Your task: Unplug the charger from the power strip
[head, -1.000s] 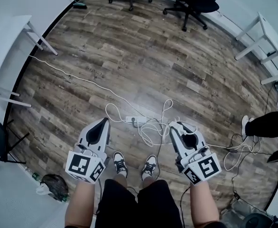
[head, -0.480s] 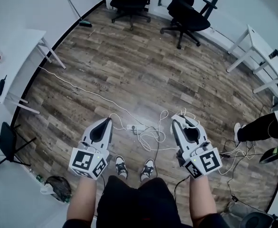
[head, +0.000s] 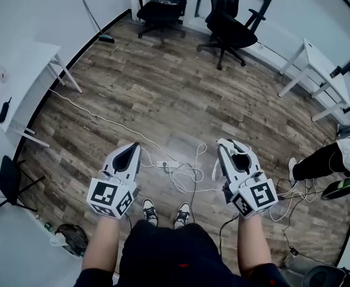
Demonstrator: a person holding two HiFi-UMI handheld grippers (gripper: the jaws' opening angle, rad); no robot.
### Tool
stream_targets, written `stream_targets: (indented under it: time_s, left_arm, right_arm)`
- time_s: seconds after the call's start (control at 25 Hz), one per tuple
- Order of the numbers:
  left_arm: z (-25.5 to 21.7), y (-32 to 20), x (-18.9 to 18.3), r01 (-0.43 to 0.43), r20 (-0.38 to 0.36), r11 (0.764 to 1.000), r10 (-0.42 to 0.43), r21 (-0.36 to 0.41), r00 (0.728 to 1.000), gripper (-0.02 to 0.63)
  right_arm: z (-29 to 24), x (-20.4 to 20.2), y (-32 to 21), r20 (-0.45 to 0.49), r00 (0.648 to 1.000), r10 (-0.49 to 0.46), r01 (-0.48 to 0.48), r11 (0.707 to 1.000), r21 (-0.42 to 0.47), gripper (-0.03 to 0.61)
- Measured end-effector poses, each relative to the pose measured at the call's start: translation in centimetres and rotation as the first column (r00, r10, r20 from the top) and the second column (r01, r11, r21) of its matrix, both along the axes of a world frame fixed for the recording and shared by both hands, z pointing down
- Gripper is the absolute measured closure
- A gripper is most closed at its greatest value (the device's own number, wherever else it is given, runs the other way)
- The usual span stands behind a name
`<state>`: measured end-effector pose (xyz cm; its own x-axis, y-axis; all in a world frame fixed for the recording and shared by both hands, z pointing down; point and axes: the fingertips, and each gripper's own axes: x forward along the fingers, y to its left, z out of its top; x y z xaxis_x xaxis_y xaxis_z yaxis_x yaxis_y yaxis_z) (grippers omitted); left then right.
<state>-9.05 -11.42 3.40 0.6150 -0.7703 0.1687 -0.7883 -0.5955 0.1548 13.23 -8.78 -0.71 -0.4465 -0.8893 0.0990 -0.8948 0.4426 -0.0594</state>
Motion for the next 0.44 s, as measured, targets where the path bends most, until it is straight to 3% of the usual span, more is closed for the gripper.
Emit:
stream_targets:
  time_s: [0.44]
  left_arm:
    - [-1.3,-0.5,1.1,-0.018,0.008,0.999,0.017,0.032,1.0,0.594]
  right_arm:
    - [-0.6,-0.2,0.0,-0.019,0.999,-0.028,0.028,1.0,0.006,0.472]
